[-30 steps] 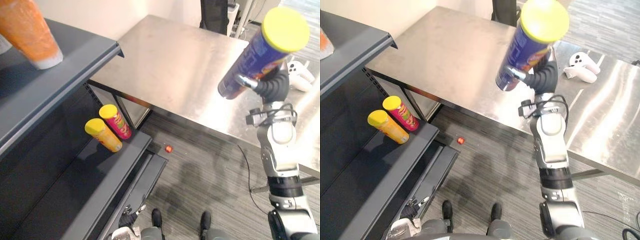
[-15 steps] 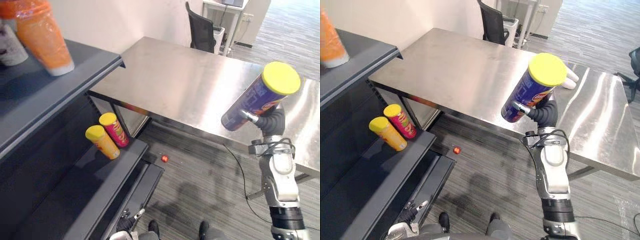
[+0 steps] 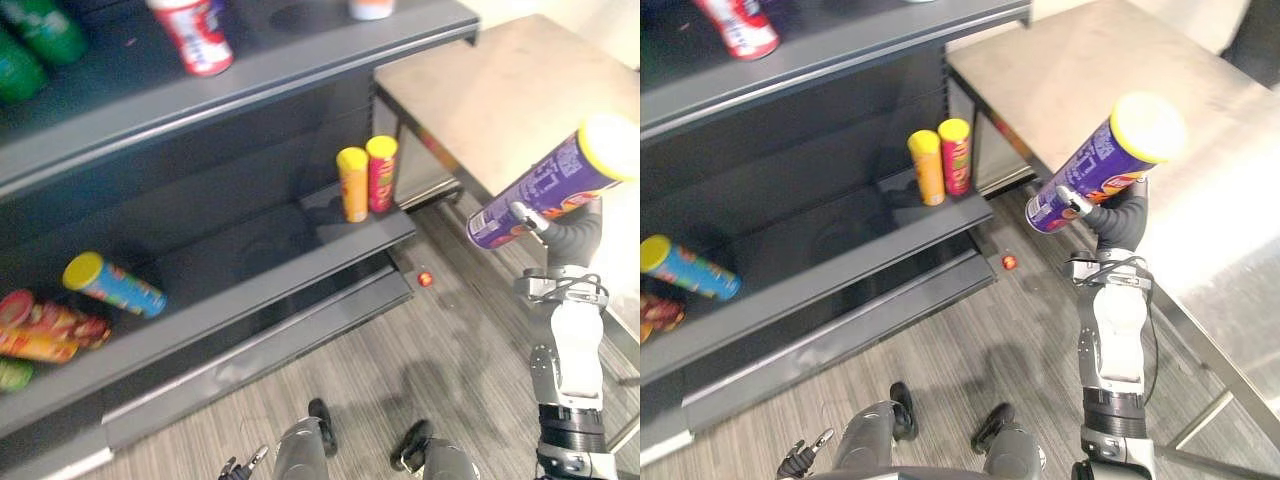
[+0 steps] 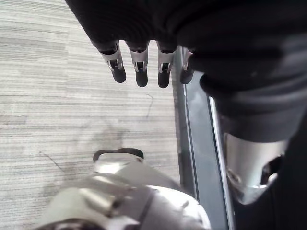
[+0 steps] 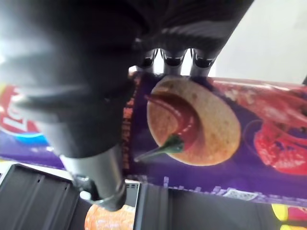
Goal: Put the gum and the chips on the shelf.
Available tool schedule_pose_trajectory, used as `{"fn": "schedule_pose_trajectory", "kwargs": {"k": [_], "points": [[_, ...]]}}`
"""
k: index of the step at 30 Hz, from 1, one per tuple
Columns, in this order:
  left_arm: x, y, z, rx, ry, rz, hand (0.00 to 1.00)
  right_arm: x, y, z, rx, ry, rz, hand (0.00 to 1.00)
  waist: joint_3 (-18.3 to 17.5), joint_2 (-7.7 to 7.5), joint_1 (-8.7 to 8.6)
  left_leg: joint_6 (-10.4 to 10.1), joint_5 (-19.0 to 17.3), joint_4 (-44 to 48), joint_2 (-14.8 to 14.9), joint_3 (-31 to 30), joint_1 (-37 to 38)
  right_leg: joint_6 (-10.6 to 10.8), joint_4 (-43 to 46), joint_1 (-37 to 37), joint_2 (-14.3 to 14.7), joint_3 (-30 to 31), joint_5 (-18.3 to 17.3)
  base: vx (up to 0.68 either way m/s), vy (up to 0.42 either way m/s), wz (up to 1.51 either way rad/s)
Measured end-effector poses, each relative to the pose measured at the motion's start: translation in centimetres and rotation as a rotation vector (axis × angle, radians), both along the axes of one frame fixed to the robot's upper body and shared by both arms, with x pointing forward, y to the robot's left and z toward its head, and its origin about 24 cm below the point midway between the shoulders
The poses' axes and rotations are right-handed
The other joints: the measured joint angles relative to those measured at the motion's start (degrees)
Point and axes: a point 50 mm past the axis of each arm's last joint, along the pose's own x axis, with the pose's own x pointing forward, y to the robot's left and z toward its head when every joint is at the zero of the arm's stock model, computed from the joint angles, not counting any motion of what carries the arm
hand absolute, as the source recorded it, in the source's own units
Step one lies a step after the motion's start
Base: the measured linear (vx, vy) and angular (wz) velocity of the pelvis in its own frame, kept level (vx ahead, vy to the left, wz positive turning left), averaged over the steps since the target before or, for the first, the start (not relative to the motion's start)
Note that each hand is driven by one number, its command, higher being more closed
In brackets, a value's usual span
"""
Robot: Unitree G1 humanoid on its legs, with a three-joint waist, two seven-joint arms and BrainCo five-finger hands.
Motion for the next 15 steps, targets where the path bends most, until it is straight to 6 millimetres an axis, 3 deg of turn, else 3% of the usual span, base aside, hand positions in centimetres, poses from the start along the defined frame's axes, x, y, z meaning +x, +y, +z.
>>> {"fn": "schedule_pose_trajectory", "kwargs": {"k": [1,2,5,7,9,12,15], "points": [[-0.2,0.0,-0.1,-0.004,0.007,-0.002,0.0,-0.1,-0.2,-0.3,0.02,0.006,-0.013,1.0,0.0,0.03,-0.04,0.1,-4.6,5.5,1.6,1.6,0.3,-0.1,0.3,0.1,-0.2,-1.1,0.1,-0.15,-0.007,0.58],[-0.5,-0.2,-0.2,-0.011,0.016,-0.006,0.0,-0.4,-0.4,-0.8,0.04,0.019,-0.032,1.0,0.0,0.17,-0.14,-1.9,-7.2,7.4,2.8,2.3,2.9,0.0,0.5,0.7,-0.5,-2.3,0.3,-0.15,0.007,0.55],[-0.5,-0.6,-0.2,-0.015,0.019,-0.02,0.0,-1.1,-1.9,-1.4,0.057,0.038,-0.102,1.0,-0.7,1.19,-0.74,-5.3,-8.7,1.1,2.6,2.6,5.4,0.5,2.0,0.6,-1.6,-5.5,0.7,-0.15,0.123,0.65],[0.0,-0.2,-0.1,0.011,0.022,-0.056,0.0,-1.8,-3.1,-1.6,0.071,0.039,-0.159,1.0,-0.8,0.32,-2.09,-4.8,-8.3,-2.3,0.9,5.3,3.8,1.2,3.4,-0.4,-4.8,-9.2,1.9,-0.14,0.205,0.93],[-0.1,-0.5,-0.2,0.015,0.037,-0.085,0.0,-2.0,-3.6,-1.6,0.073,0.041,-0.184,1.0,-0.8,0.5,-2.71,-4.5,-6.7,-3.5,0.5,8.4,4.2,2.1,3.0,-0.1,-5.7,-10.6,3.8,-0.04,0.197,0.58],[-0.1,-0.3,-0.2,0.027,0.04,-0.093,0.0,-1.8,-3.3,-1.8,0.07,0.051,-0.177,1.0,-0.7,0.33,-2.06,-3.6,-5.4,-4.8,-1.8,8.4,4.5,2.3,2.9,-0.1,-7.6,-10.6,5.7,-0.02,0.205,0.15],[0.0,0.7,0.1,0.06,0.042,-0.085,0.0,-1.3,-3.0,-2.8,0.077,0.099,-0.16,1.0,-0.5,-0.27,-1.49,-3.2,-5.1,-5.5,-2.3,8.4,4.7,2.4,0.8,0.3,-6.9,-10.6,7.2,-0.01,0.091,0.01]]}}
